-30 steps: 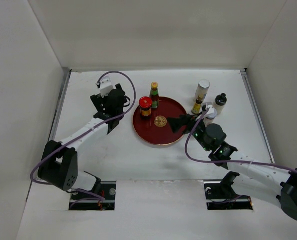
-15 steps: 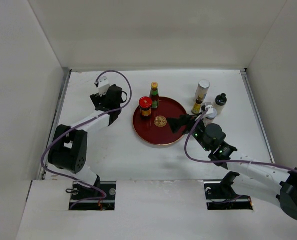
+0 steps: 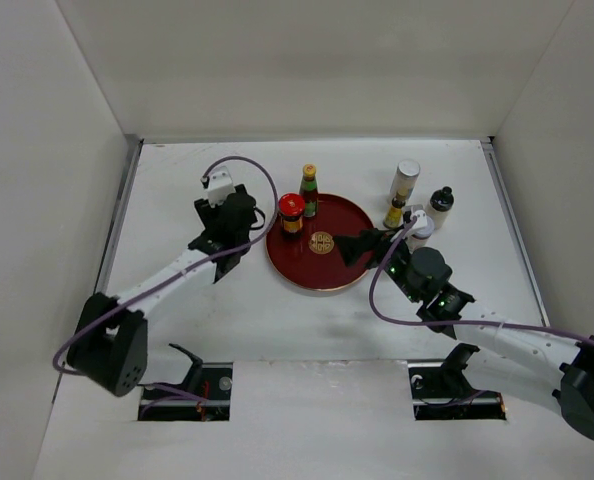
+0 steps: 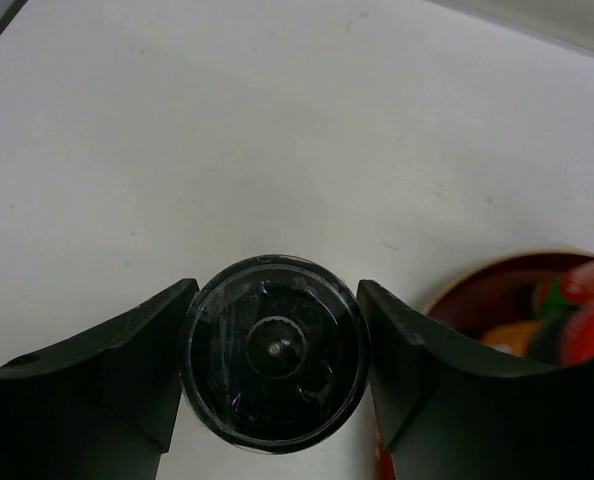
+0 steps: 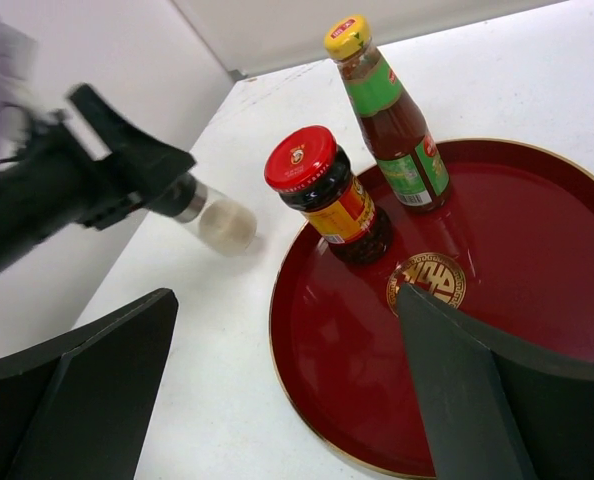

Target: Organize the condiment bottles

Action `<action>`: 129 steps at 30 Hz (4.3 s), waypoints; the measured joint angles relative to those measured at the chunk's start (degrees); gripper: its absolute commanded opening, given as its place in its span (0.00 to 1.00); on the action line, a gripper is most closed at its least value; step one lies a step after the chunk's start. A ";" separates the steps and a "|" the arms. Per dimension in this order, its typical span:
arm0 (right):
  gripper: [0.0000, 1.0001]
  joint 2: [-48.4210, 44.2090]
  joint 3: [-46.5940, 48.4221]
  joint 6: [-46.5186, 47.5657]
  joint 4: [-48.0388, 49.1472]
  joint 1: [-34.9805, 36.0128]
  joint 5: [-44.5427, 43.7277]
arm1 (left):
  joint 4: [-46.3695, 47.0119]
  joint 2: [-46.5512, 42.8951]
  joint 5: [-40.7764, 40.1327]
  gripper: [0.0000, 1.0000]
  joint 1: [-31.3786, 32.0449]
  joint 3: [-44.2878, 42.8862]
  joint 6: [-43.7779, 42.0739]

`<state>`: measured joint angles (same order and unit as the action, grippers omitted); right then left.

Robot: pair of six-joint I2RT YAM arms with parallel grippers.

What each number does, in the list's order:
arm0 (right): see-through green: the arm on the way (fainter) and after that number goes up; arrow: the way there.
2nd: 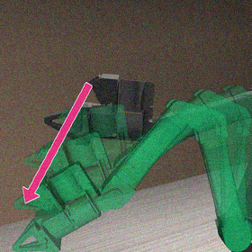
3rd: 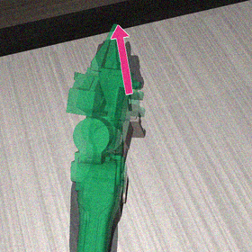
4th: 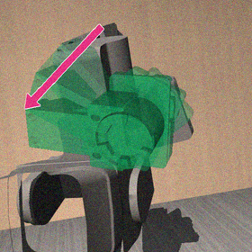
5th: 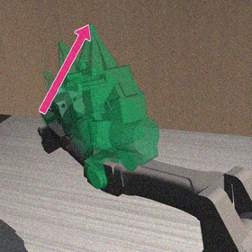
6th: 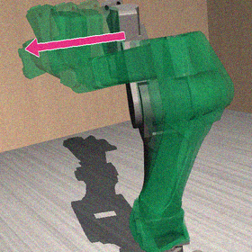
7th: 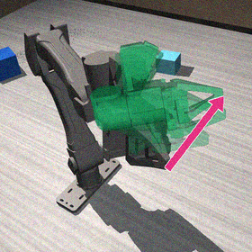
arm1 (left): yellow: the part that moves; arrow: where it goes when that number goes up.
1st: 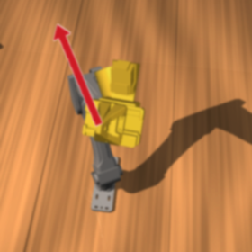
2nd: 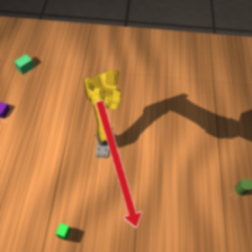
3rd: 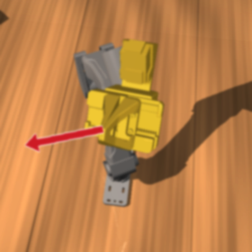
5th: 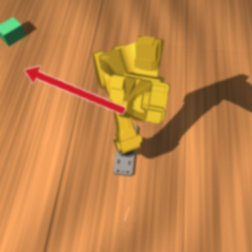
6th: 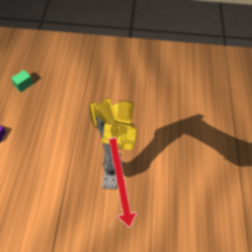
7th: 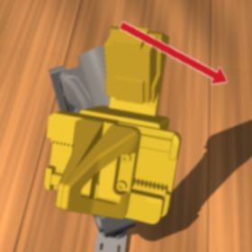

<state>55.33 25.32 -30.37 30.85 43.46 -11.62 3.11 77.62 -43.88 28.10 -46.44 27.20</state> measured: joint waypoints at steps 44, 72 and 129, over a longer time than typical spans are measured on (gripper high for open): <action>0.89 -2.19 6.73 2.38 -23.23 -1.86 -21.18 | 17.16 -5.62 5.57 1.00 20.24 11.91 -1.22; 0.48 17.73 15.15 1.51 -43.21 -11.13 -21.70 | 35.93 -30.12 -9.03 1.00 16.15 40.37 10.34; 0.86 16.72 24.70 3.80 -33.44 -12.33 -20.59 | 38.75 -23.78 -6.64 1.00 13.92 40.46 12.00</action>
<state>72.05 50.02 -26.57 -2.59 31.14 -32.21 41.87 53.84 -50.52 42.02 -5.98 39.20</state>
